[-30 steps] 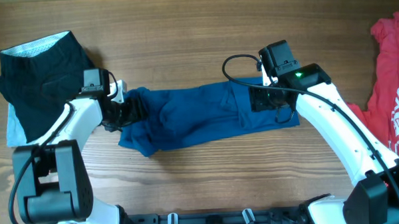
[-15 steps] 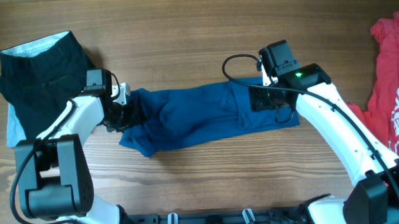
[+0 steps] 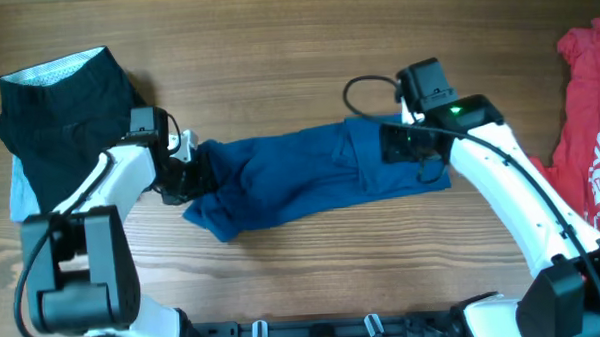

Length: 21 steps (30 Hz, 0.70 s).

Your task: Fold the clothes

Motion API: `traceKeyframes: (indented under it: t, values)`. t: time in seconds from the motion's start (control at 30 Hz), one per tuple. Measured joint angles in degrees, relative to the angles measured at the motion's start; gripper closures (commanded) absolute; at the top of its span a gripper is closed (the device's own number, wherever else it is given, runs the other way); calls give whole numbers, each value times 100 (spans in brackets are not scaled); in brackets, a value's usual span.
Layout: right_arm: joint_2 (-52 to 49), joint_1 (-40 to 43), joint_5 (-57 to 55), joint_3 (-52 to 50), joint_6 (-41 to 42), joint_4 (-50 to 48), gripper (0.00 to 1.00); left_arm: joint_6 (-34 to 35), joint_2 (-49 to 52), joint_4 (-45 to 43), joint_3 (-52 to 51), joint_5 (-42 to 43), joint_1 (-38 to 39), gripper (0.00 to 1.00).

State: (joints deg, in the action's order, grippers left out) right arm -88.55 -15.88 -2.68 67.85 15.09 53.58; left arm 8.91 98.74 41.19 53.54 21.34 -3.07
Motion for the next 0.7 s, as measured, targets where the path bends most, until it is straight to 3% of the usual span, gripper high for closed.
traceKeyframes:
  t: [0.23,0.47,0.7]
  values:
    - [0,817,-17,0,0,22,27,129,-518,837,772,-146,-470,96]
    - [0,1010,-20,0,-186,76,27,140,-588,1447,1856,-833,-774,96]
    - [0,1008,-15,0,-236,109,27,308,-623,1843,2695,-883,-232,96]
